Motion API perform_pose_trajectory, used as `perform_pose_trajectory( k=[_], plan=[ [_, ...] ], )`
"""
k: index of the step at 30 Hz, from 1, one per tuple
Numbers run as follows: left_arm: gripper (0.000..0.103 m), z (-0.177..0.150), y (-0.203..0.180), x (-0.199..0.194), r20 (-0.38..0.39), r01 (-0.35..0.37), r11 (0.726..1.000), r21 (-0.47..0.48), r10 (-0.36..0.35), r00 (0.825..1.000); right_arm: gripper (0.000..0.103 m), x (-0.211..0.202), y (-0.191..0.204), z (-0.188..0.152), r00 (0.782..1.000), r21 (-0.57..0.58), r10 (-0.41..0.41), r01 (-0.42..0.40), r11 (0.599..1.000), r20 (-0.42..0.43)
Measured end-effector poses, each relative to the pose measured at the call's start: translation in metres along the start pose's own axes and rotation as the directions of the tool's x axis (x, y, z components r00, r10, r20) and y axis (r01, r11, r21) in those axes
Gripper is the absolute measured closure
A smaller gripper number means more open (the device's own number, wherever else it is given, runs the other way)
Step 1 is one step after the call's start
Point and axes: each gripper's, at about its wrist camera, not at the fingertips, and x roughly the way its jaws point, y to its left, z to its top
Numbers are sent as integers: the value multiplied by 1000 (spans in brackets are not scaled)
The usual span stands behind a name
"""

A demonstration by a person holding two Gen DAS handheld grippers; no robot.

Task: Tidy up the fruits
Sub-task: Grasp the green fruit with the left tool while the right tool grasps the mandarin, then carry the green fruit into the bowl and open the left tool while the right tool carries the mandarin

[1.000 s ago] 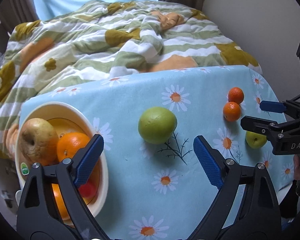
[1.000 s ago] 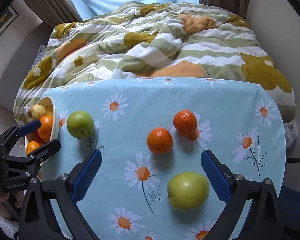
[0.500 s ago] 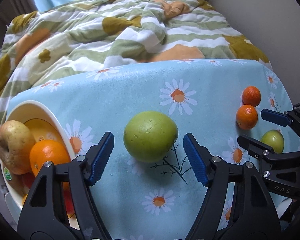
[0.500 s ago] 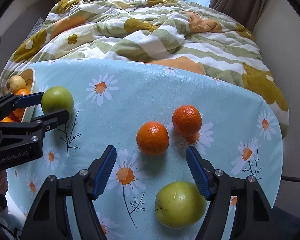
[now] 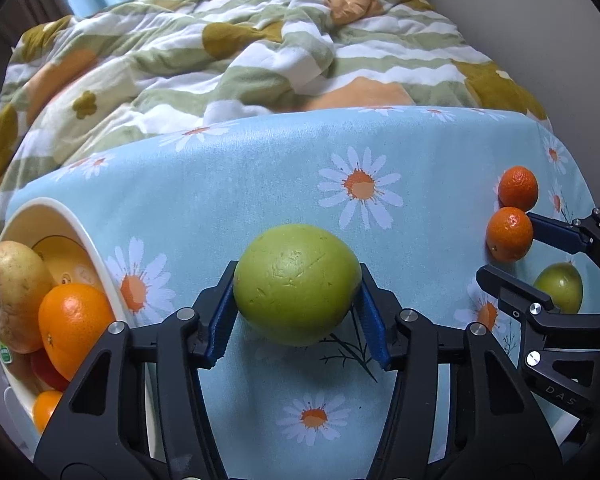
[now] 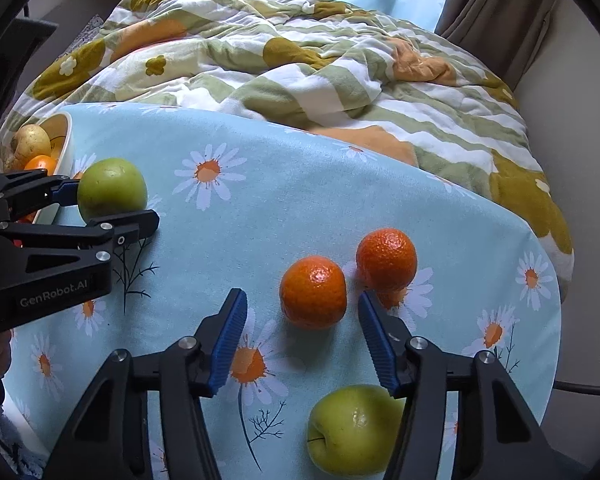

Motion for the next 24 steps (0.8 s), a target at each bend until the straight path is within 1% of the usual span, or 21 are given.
perform_pose_trajectory(
  k=[3, 10, 13, 15, 18, 24],
  plan=[
    [43, -2, 0, -1, 0, -1, 1000, 3, 1, 1000, 54, 1, 2, 1, 1000, -4, 3, -3, 1000, 1],
    [43, -10, -1, -4, 1, 4, 1000, -2, -4, 1000, 55, 4, 3, 4, 1000, -17, -20, 20, 1000, 12],
    [43, -17, -2, -6, 3, 10, 1000, -7, -10, 1000, 62, 5, 1, 5, 999, -20, -43, 43, 999, 17],
    [43, -20, -3, -8, 5, 18, 1000, -2, -18, 1000, 71, 5, -1, 6, 998, -26, -64, 64, 998, 18],
    [43, -25, -4, -12, 10, 26, 1000, -14, -25, 1000, 71, 3, -1, 5, 997, -31, -67, 68, 997, 28],
    [43, -30, -3, -32, 47, 31, 998, -46, -29, 998, 71, -10, 8, 4, 998, -58, -42, 45, 997, 54]
  ],
)
